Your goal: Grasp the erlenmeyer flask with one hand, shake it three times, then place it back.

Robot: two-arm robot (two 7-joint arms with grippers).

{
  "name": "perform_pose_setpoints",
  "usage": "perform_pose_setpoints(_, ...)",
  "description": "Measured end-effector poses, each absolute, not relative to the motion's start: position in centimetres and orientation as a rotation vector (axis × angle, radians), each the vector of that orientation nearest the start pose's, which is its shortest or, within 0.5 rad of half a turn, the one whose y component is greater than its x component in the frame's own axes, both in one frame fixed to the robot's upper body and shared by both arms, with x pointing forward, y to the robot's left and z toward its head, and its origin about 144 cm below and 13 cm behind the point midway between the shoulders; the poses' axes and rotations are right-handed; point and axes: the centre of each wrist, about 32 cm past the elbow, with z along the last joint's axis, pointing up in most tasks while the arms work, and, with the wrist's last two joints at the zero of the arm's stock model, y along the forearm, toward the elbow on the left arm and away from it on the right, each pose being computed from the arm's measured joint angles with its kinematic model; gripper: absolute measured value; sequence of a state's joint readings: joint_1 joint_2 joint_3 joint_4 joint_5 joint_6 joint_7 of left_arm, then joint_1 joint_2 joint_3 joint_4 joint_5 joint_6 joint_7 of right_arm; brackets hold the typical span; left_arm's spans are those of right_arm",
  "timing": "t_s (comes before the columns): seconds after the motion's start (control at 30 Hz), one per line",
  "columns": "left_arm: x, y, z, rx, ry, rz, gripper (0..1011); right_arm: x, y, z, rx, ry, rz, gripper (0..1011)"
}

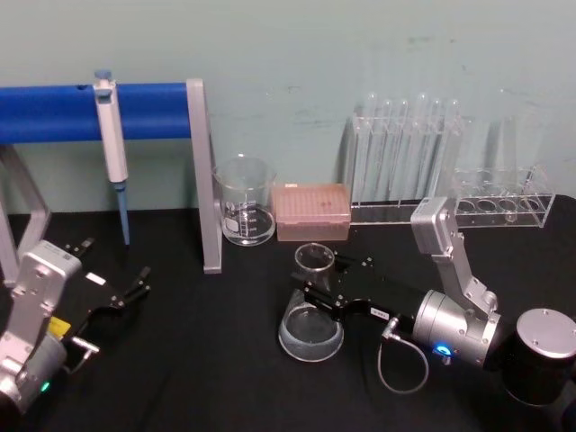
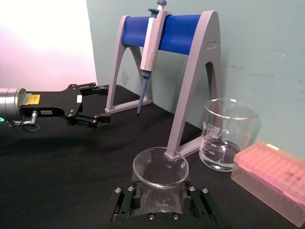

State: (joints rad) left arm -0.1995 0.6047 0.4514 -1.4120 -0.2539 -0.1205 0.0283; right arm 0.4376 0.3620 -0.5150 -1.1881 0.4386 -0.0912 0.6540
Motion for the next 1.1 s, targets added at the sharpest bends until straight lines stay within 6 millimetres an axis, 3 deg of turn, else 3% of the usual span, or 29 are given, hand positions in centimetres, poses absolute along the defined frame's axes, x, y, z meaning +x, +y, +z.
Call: perform_pose_setpoints(1.1, 48.86, 30.97, 113.97, 0.305, -0.285, 1.248, 1001, 55.9, -23.68, 114.96, -0.089, 0.005, -0.604, 457)
